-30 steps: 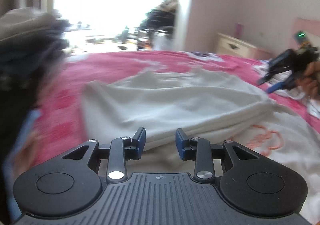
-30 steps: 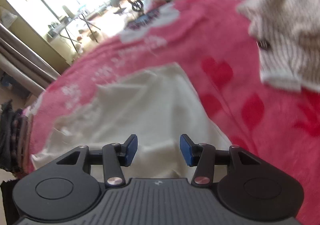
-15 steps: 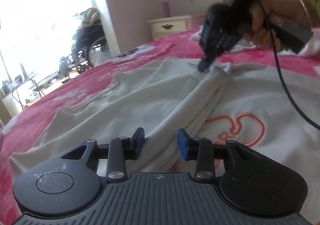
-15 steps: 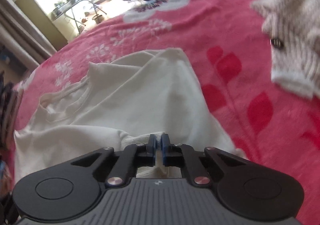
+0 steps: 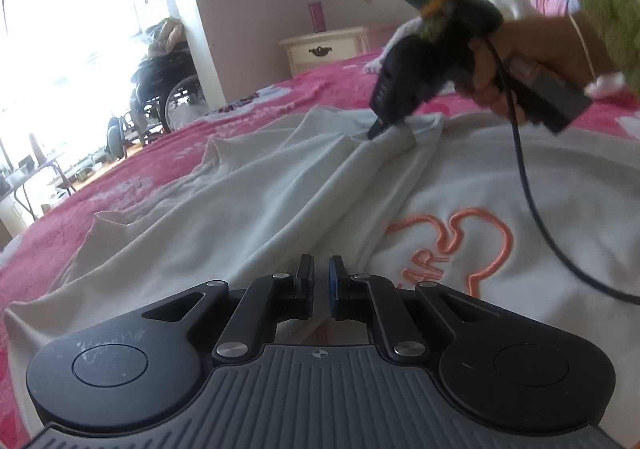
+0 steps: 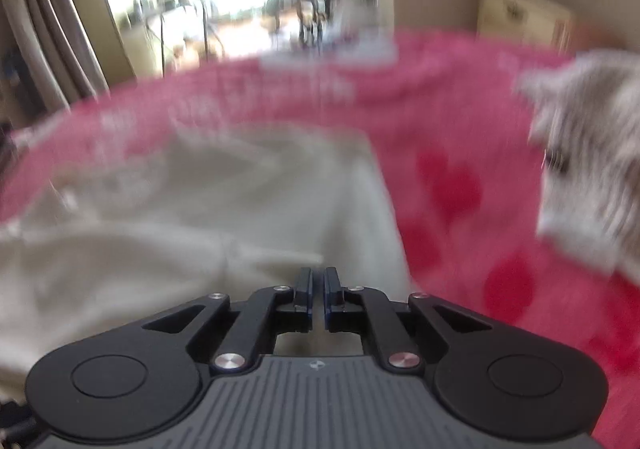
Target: Fold clothes
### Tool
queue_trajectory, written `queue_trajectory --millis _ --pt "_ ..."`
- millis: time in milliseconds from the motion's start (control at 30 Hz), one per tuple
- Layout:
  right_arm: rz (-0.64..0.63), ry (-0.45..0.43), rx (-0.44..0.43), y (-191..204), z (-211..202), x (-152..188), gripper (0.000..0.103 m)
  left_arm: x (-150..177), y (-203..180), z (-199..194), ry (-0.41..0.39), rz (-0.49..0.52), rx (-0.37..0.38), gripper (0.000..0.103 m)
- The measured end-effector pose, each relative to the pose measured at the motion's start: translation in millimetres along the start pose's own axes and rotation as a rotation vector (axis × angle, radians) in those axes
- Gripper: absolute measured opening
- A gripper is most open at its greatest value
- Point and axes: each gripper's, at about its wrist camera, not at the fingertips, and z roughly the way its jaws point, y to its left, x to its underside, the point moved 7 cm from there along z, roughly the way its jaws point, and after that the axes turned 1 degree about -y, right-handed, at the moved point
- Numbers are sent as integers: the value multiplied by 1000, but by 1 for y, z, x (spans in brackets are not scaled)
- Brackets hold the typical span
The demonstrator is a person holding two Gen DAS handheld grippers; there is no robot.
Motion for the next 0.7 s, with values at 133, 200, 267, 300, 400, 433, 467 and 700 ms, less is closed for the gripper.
queue_trajectory --millis 133,200,267,300,400,433,467,700 --pt "43 -36 -40 2 -21 -2 18 -5 22 -28 -26 -88 1 10" --pt "45 -46 -83 11 -32 -2 18 -5 44 -38 -28 -162 -51 13" --pt "-22 -30 -157 35 -39 4 18 -3 68 -47 -29 -243 -116 14" --pt "-61 -19 -182 45 -38 9 18 -2 81 -51 -29 -283 -148 15" --pt "-141 90 -175 56 -17 37 17 26 114 -45 93 -394 -254 17" --pt "-160 140 -162 57 -7 48 13 42 124 -41 149 -432 -279 17" --pt "-154 150 -161 54 -2 58 13 55 130 -39 190 -460 -295 17" --pt "-143 140 -134 58 -20 48 14 78 140 -62 187 -559 -274 21"
